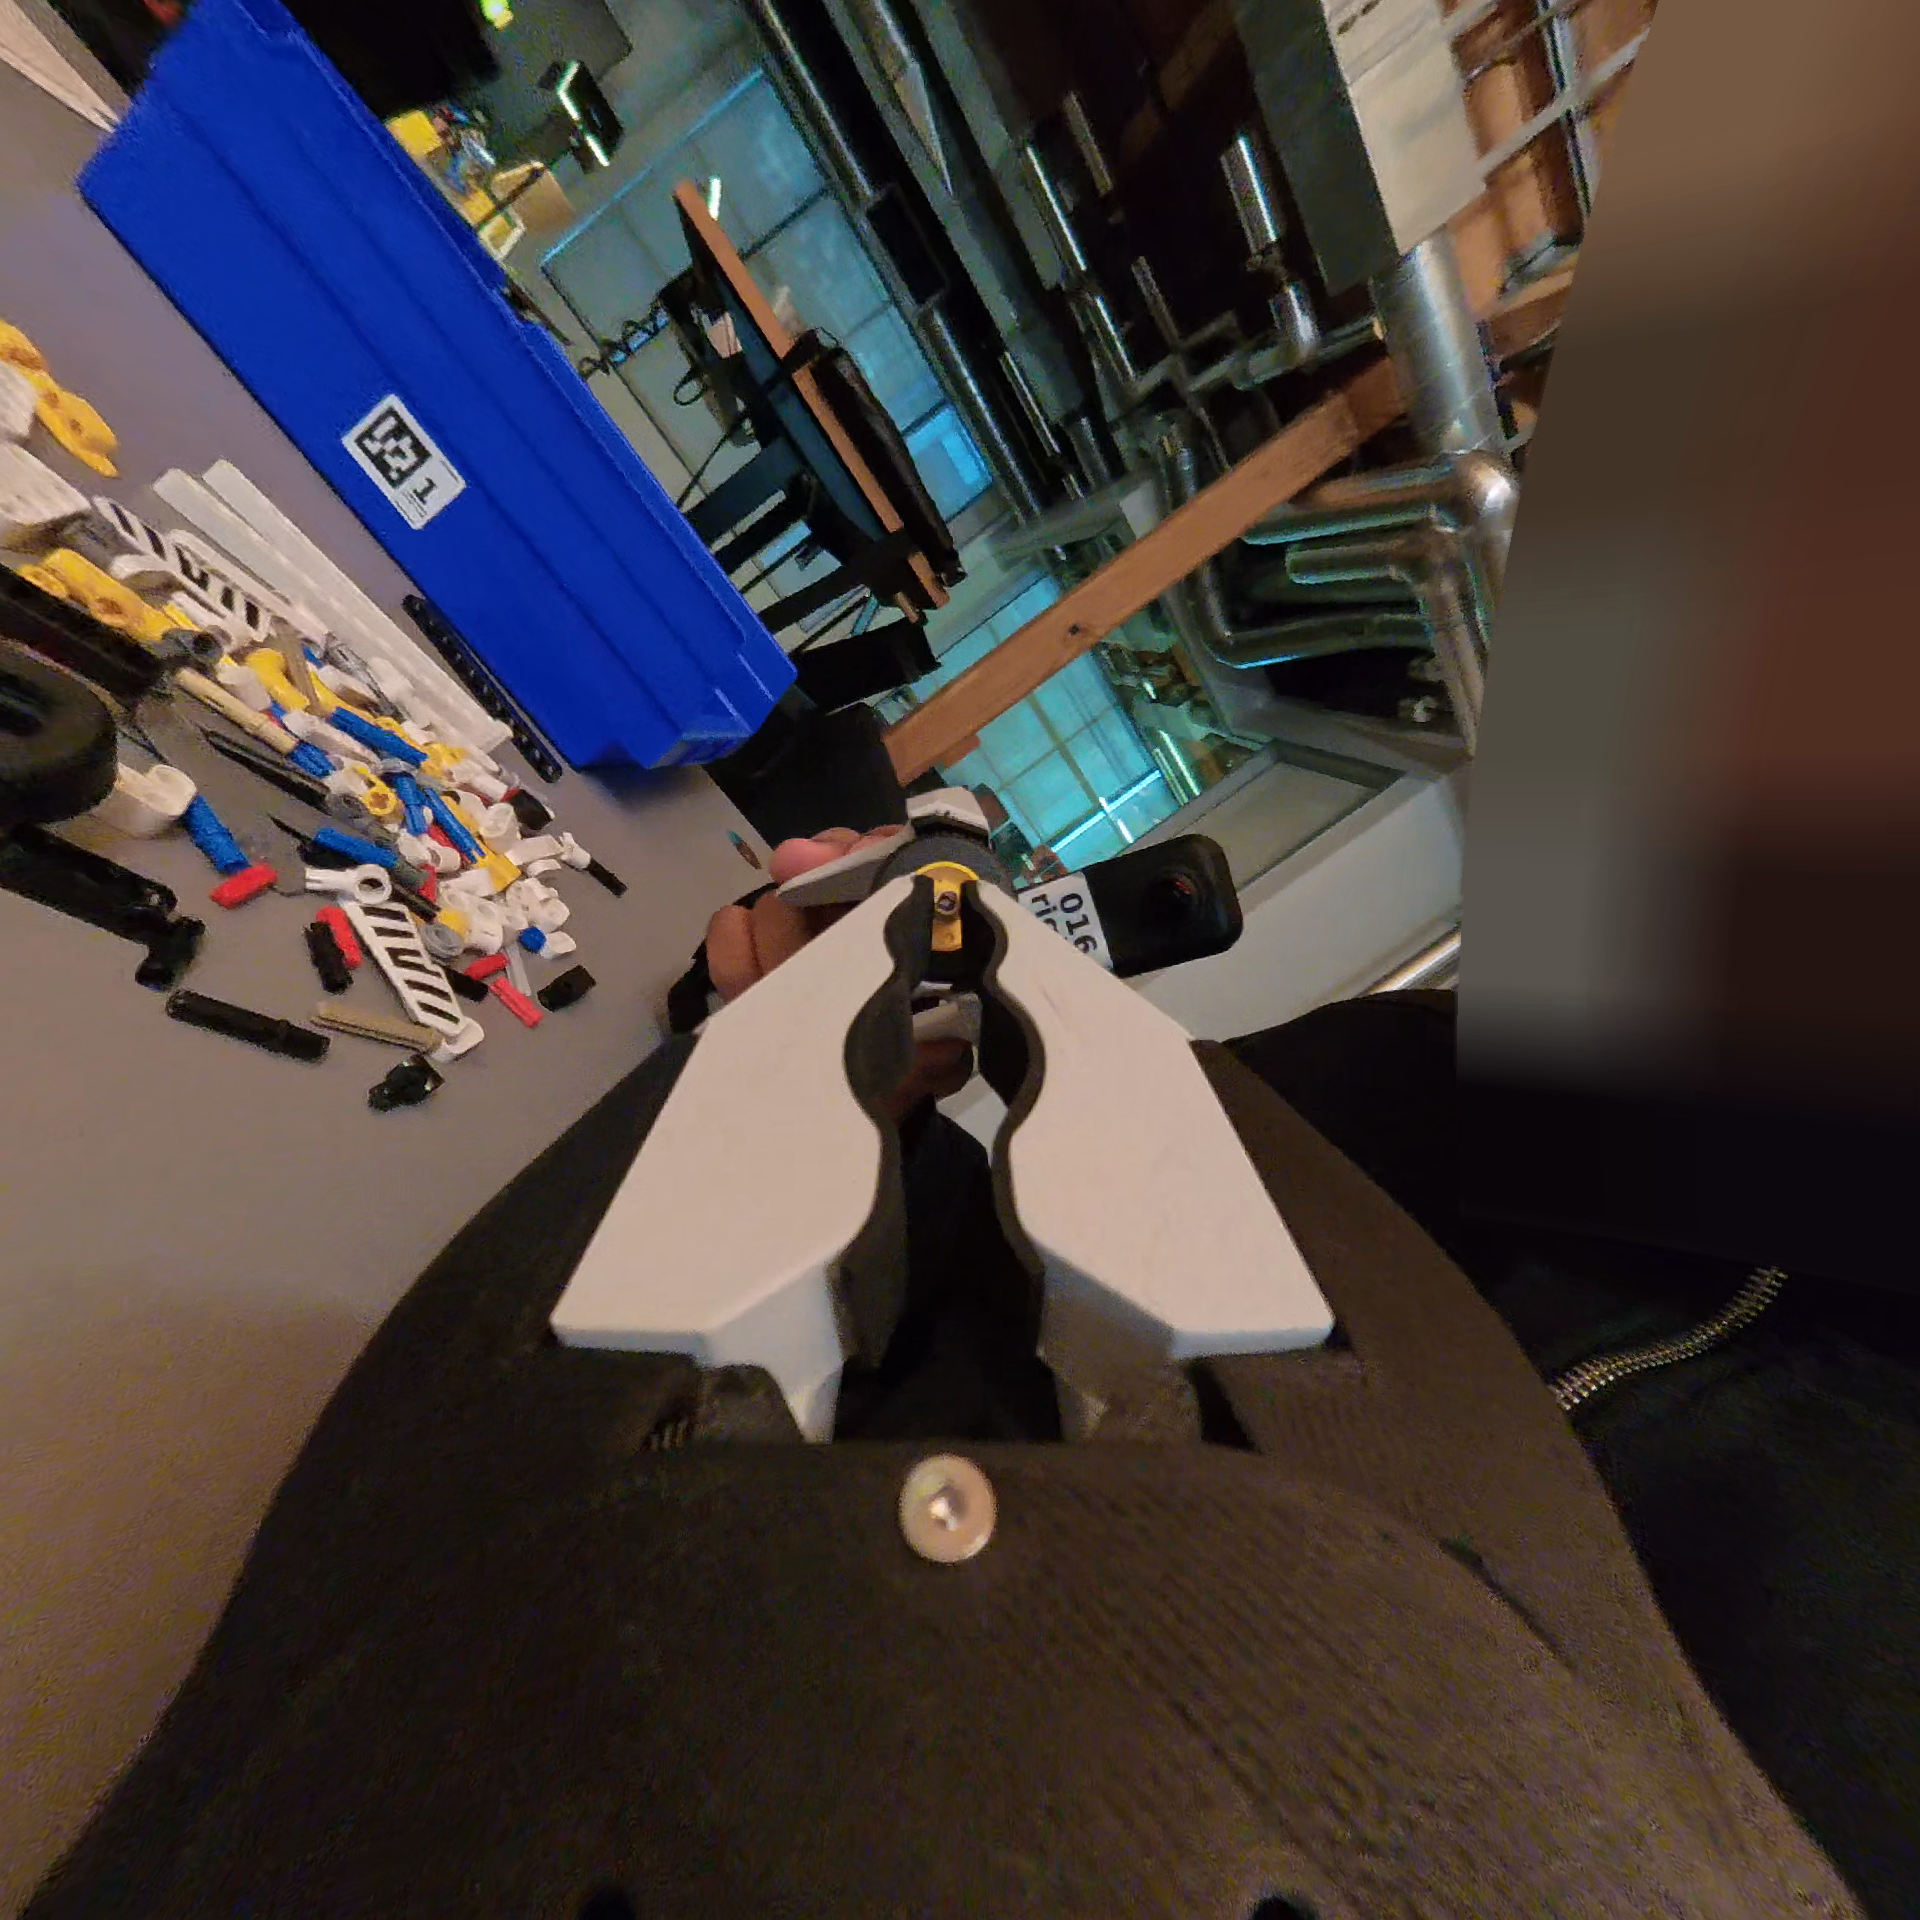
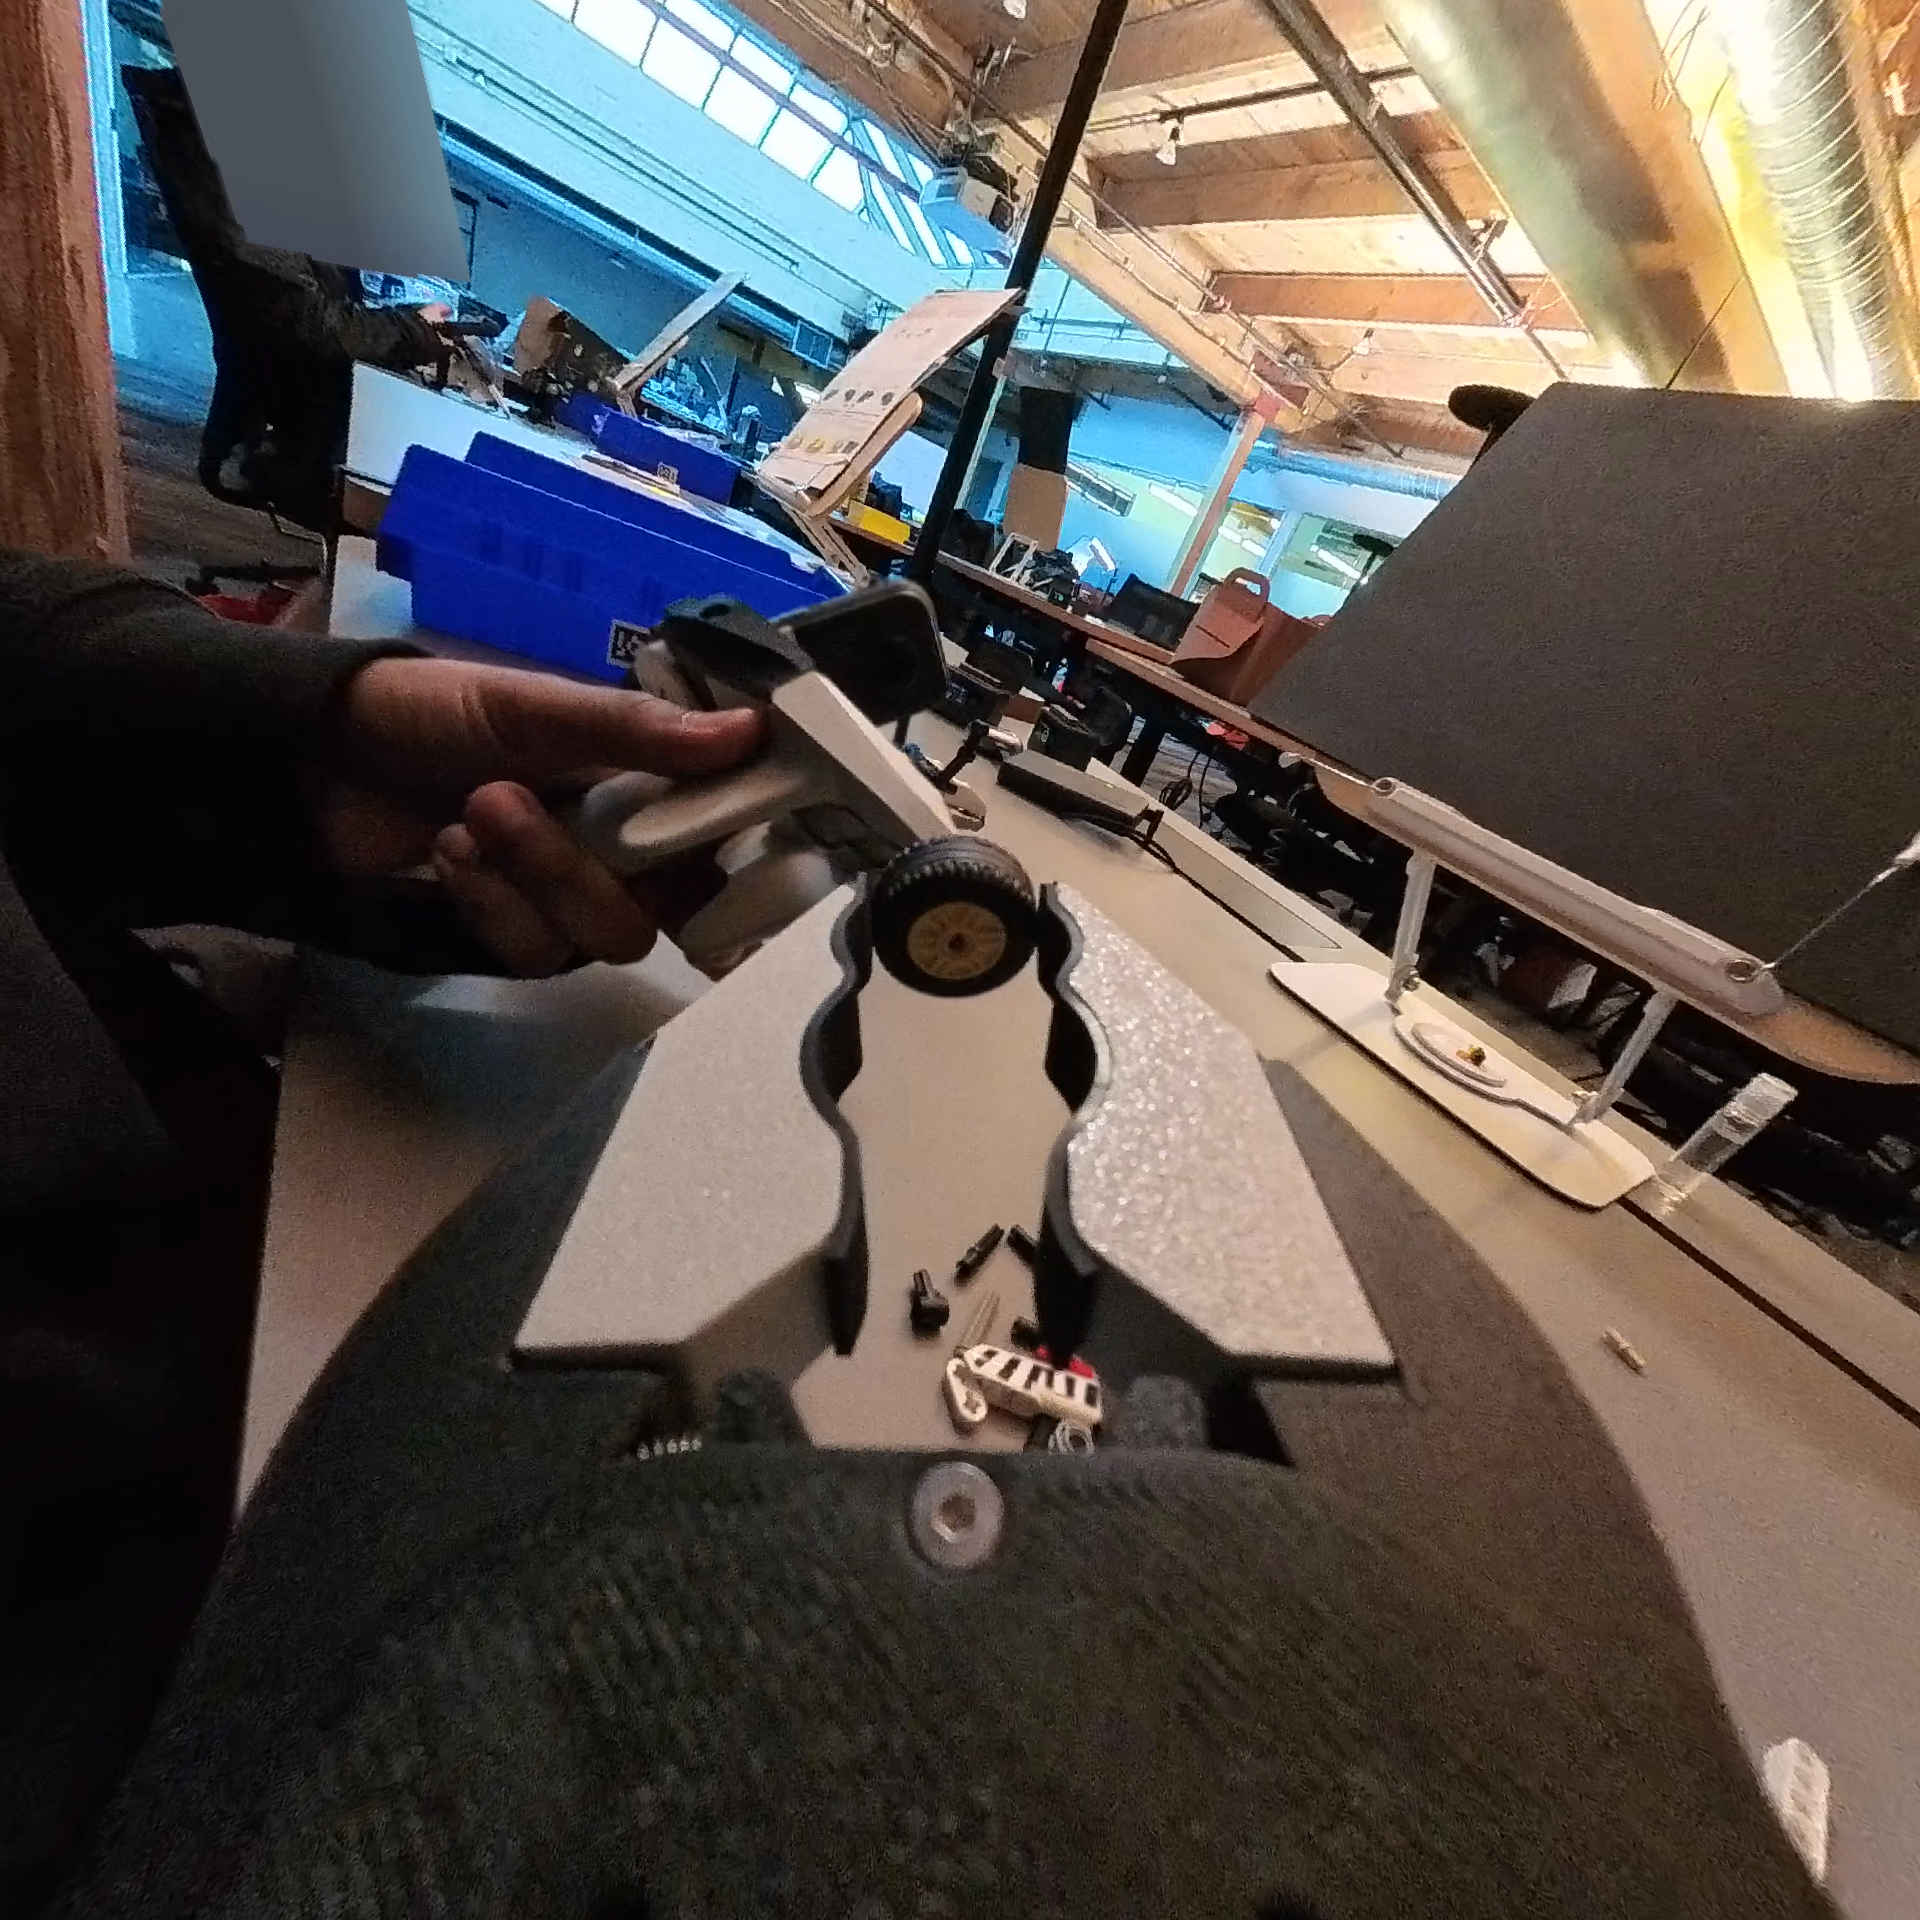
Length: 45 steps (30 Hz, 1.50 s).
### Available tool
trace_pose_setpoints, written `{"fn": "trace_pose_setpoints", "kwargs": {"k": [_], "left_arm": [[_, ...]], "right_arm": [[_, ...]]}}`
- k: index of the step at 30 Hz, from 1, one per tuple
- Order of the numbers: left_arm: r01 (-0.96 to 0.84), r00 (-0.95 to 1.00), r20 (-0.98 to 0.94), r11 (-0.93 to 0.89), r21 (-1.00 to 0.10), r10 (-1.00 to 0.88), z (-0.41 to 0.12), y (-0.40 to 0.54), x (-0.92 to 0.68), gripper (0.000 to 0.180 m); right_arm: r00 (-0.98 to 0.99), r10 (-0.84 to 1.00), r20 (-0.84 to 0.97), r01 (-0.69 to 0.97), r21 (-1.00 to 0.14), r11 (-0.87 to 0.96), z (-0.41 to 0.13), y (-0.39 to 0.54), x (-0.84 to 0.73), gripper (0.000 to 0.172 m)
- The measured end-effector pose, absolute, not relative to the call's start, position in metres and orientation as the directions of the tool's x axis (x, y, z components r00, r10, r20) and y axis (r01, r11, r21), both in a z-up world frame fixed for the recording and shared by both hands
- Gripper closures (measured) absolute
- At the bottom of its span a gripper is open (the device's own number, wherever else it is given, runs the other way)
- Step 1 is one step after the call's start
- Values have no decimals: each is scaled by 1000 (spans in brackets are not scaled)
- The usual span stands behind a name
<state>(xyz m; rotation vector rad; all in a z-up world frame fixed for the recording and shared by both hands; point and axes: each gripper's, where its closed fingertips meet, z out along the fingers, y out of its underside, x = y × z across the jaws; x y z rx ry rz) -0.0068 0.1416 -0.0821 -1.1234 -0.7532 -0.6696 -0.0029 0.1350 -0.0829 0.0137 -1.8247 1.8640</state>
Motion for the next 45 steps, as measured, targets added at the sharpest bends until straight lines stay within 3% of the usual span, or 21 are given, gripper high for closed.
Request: {"fn": "trace_pose_setpoints", "kwargs": {"k": [5, 7, 9, 19, 25, 32, 34, 37, 41, 45], "left_arm": [[814, 554, 822, 294, -502, -130, -81, 142, -3, 178], [821, 543, 830, 289, -492, -131, -84, 144, -1, 168], [809, 552, 826, 317, -496, -117, -83, 141, -3, 180], [779, 566, 821, 375, -502, -78, -82, 136, -5, 180], [745, 589, 807, 413, -524, -39, -74, 138, -7, 180], [753, 564, 823, 446, -484, -60, -73, 140, -13, 180], [693, 549, 830, 610, -384, -101, -59, 100, -33, 180], [607, 598, 791, 571, -553, 130, -67, 78, -38, 180], [521, 680, 597, 293, -802, 426, -90, 114, -37, 180], [522, 713, 391, -69, -850, 581, -138, 138, -54, 180]], "right_arm": [[-871, 343, 351, -364, -931, 28, -82, 135, 0, 142], [-870, 341, 356, -369, -929, 26, -82, 135, 0, 143], [-873, 337, 353, -363, -931, 35, -83, 133, -1, 142], [-888, 327, 324, -330, -943, 40, -81, 130, -3, 142], [-927, 310, 210, -230, -973, -28, -75, 133, -5, 143], [-915, 355, 192, -217, -976, -30, -74, 140, -12, 142], [-910, 400, 109, -185, -970, -157, -59, 168, -20, 143], [-923, 384, -6, -102, -960, -261, -51, 186, -31, 144], [-893, 440, 96, -197, -962, -191, -53, 177, -29, 143], [-885, 464, 36, -177, -948, -264, -47, 192, -35, 143]]}}
